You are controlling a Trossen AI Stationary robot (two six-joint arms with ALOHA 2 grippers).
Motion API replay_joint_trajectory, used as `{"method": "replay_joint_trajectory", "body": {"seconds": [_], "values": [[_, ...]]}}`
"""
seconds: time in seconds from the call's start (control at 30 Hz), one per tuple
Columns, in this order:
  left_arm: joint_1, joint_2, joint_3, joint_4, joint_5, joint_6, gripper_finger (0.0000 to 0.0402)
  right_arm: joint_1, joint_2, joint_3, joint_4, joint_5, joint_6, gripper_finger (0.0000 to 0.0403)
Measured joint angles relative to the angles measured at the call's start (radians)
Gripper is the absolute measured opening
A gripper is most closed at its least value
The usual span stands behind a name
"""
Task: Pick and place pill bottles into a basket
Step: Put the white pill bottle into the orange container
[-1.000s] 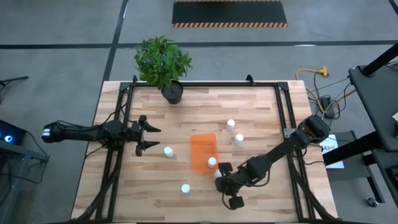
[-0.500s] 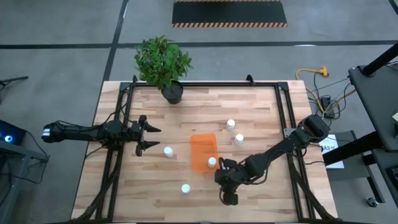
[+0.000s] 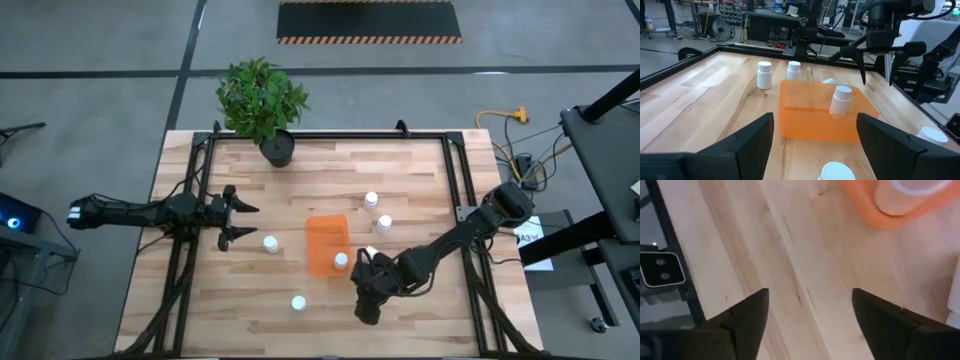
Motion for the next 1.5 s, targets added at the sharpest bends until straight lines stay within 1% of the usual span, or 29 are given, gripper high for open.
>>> {"method": "replay_joint_trajectory", "body": {"seconds": [0.17,0.37,0.5,0.6,0.67,0.83,0.97,1.03,1.17,1.3,1.4,1.5], "values": [[0.000,-0.001,0.000,0.000,0.000,0.000,0.0267,0.045,-0.048,0.000,-0.053,0.110,0.107,0.0300],[0.000,-0.001,0.000,0.000,0.000,0.000,0.0267,0.113,-0.099,-0.001,-0.134,0.265,0.266,0.0297],[0.000,-0.001,0.000,0.000,0.000,0.000,0.0267,0.143,-0.116,-0.009,-0.155,0.294,0.317,0.0290],[0.000,0.000,0.000,0.000,0.000,0.000,0.0267,0.153,-0.121,-0.015,-0.201,0.301,0.357,0.0286],[0.000,-0.001,0.000,0.001,0.000,0.000,0.0267,0.160,-0.123,-0.027,-0.222,0.326,0.397,0.0285],[0.000,0.000,0.000,0.001,0.000,0.000,0.0267,0.182,-0.163,-0.114,-0.238,0.384,0.525,0.0288],[0.000,0.000,0.000,0.001,0.000,0.000,0.0267,0.216,-0.244,-0.232,-0.188,0.443,0.597,0.0286],[0.000,-0.001,0.000,-0.001,0.000,0.000,0.0267,0.232,-0.301,-0.289,-0.133,0.463,0.575,0.0286],[0.000,0.000,0.000,-0.001,0.000,0.000,0.0267,0.238,-0.427,-0.395,-0.065,0.458,0.482,0.0287],[0.000,0.000,0.000,-0.001,0.000,0.000,0.0267,0.236,-0.562,-0.493,-0.062,0.472,0.483,0.0288],[0.000,0.000,0.000,0.001,0.000,0.000,0.0267,0.236,-0.652,-0.567,-0.060,0.490,0.517,0.0288],[0.000,-0.001,0.000,0.001,0.000,0.000,0.0267,0.234,-0.727,-0.621,-0.050,0.495,0.512,0.0288]]}}
